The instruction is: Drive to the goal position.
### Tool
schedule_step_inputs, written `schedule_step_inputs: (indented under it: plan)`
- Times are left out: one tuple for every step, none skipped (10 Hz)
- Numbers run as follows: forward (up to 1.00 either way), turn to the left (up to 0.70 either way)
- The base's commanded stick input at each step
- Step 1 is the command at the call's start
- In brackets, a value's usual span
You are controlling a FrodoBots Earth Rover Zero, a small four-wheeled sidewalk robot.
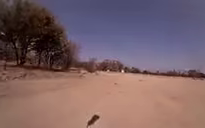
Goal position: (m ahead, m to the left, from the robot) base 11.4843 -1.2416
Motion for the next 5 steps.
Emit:
schedule_step_inputs:
  plan:
    - [1.0, 0.0]
    - [1.0, 0.0]
    - [1.0, 0.0]
    - [1.0, 0.0]
    - [1.0, 0.0]
